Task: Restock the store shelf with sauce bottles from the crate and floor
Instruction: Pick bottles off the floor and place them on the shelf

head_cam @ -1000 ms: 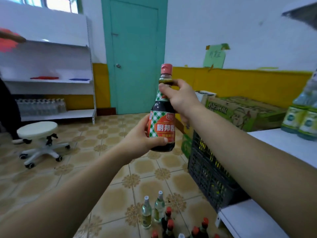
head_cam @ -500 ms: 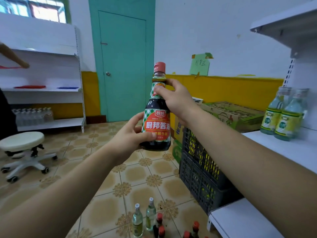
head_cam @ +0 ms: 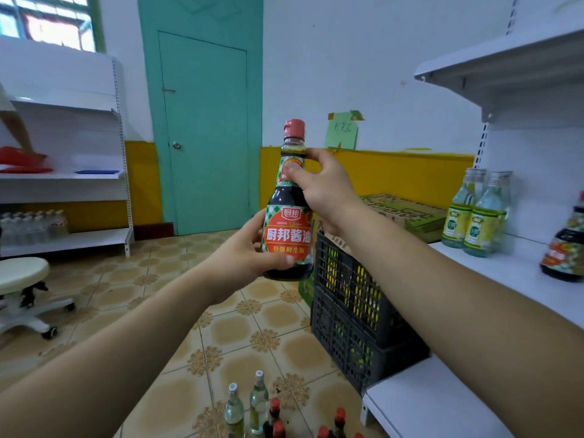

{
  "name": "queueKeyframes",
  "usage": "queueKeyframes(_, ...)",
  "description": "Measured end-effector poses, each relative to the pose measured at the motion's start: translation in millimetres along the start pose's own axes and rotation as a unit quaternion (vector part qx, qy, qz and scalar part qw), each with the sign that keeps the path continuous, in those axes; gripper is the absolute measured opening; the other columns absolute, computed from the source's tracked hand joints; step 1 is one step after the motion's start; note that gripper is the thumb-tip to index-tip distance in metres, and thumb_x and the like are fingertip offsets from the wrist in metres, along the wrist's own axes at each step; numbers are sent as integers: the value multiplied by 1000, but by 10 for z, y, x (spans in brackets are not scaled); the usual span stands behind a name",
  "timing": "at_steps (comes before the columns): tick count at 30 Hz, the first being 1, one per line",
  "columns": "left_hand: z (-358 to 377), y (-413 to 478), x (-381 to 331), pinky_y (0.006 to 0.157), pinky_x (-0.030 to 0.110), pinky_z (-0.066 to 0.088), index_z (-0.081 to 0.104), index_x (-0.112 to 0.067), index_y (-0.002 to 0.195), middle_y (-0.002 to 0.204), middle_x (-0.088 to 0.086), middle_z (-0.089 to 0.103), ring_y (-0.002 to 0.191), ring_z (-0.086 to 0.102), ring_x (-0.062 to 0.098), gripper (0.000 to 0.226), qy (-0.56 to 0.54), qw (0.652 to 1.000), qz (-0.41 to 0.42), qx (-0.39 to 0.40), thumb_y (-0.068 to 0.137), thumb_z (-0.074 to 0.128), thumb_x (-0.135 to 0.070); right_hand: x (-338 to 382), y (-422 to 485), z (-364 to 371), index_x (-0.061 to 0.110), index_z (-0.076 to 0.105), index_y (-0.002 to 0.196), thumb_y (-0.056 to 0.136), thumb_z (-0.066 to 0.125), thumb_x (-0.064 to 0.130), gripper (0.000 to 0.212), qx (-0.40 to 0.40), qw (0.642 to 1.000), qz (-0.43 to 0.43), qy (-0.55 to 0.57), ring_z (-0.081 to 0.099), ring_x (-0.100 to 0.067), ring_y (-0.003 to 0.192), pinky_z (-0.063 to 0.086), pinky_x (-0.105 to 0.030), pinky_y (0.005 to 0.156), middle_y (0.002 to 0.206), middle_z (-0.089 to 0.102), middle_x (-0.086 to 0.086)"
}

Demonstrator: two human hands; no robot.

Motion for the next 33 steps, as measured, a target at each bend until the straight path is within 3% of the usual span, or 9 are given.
queueKeyframes(4, 35, 106, -1, 81, 32, 54, 36, -39, 133, 119, 7, 58, 103, 63, 24, 80, -4, 1000, 11, -16, 75, 73, 1, -19, 5, -156, 26, 53, 122, 86, 70, 28, 40, -28, 999, 0, -15, 68, -28, 96, 56, -49, 86, 116, 65, -9)
queueKeyframes(6, 86, 179, -7, 79, 30, 54, 36, -38, 133, 118, 7, 58, 102, 64, 23, 80, -13, 1000, 20, -6, 75, 73, 2, -3, 12, -245, 25, 53, 122, 87, 70, 27, 39, -34, 999, 1, -26, 68, -27, 95, 57, -47, 85, 113, 66, -9)
queueKeyframes(10, 232, 332, -9, 83, 34, 55, 36, -30, 141, 117, 7, 59, 101, 65, 23, 83, -20, 999, 28, 21, 75, 73, 2, 47, 28, -452, 24, 52, 116, 89, 68, 21, 32, -55, 998, -4, -30, 69, -21, 84, 58, -33, 72, 104, 68, -7)
queueKeyframes(13, 361, 443, -8, 81, 31, 54, 36, -35, 132, 119, 9, 57, 100, 65, 22, 79, -41, 998, 37, 37, 74, 72, 4, 60, 24, -647, 20, 53, 122, 89, 68, 22, 37, -86, 994, -9, -61, 68, -15, 78, 55, -26, 64, 100, 67, -3)
queueKeyframes(19, 764, 701, 80, 79, 32, 54, 28, -29, 145, 112, 5, 62, 92, 68, 17, 91, -104, 989, 28, 101, 73, 70, 6, -18, -11, -1136, 24, 51, 129, 91, 65, 28, 41, -97, 987, 21, -128, 69, -20, 93, 58, -39, 80, 116, 66, -7)
queueKeyframes(23, 1201, 890, 213, 80, 33, 55, 34, -28, 143, 110, 5, 66, 94, 69, 21, 98, -141, 976, -1, 167, 61, 79, 4, -150, -116, -1582, 32, 44, 136, 92, 63, 30, 47, -100, 979, 70, -162, 68, -24, 94, 54, -35, 70, 114, 66, -9)
queueKeyframes(25, 1459, 1001, 287, 83, 34, 54, 35, -29, 140, 114, 7, 65, 97, 68, 22, 97, -144, 970, -11, 196, 60, 80, 1, -252, -195, -1838, 33, 41, 138, 91, 66, 29, 54, -112, 974, 94, -173, 68, -25, 95, 57, -40, 73, 114, 66, -10)
queueKeyframes(29, 2077, 1180, 461, 98, 46, 49, 26, -33, 147, 124, 8, 60, 106, 65, 25, 105, -104, 960, -22, 260, 60, 79, -8, -485, -432, -2450, 30, 39, 139, 88, 69, 22, 60, -182, 957, 118, -191, 69, -28, 94, 56, -50, 86, 111, 67, -12)
queueKeyframes(33, 2818, 1302, 562, 94, 38, 52, 29, -33, 145, 118, 4, 62, 103, 65, 19, 89, -87, 940, -10, 329, 77, 71, 7, -587, -807, -3088, 30, 41, 134, 89, 68, 18, 53, -270, 933, 133, -195, 69, -25, 92, 57, -46, 83, 110, 67, -10)
Point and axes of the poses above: each hand's wrist, its own y-axis towards the middle knuckle, its own z-axis out of the palm, x = y × z, the point moved 7 cm from there along y, towards the middle knuckle
